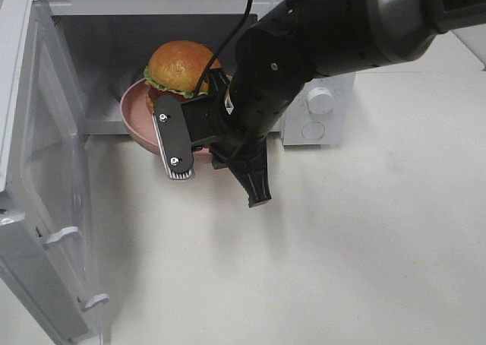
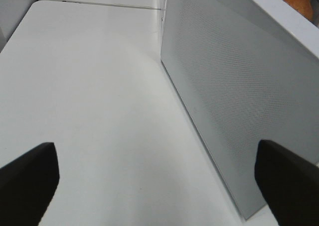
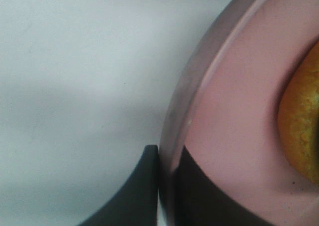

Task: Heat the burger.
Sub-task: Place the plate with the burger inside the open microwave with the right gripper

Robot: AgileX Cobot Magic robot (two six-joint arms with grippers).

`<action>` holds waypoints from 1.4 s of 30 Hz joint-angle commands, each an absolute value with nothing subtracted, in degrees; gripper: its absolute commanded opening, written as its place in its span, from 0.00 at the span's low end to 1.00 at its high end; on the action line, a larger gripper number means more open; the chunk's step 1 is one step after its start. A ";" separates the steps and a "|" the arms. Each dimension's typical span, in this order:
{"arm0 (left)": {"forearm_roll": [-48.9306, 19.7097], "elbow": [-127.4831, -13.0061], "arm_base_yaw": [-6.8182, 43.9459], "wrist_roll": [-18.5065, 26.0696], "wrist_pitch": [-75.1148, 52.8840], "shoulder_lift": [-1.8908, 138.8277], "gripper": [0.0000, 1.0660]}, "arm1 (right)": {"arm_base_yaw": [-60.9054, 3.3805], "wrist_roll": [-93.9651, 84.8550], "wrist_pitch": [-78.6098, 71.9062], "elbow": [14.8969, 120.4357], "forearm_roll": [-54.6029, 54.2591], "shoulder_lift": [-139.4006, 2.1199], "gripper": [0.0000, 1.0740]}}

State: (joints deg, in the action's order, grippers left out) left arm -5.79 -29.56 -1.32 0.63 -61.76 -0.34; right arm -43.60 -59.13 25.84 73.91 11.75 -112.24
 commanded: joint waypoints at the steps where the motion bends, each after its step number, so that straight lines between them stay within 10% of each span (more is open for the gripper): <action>1: -6.07 -29.56 -1.60 0.69 -61.19 -1.38 0.96 | -43.37 -57.70 24.18 76.43 13.29 -112.41 0.00; 42: -6.07 -29.56 -1.60 0.69 -61.19 -1.38 0.96 | -43.49 -57.01 31.57 103.93 16.21 -129.72 0.00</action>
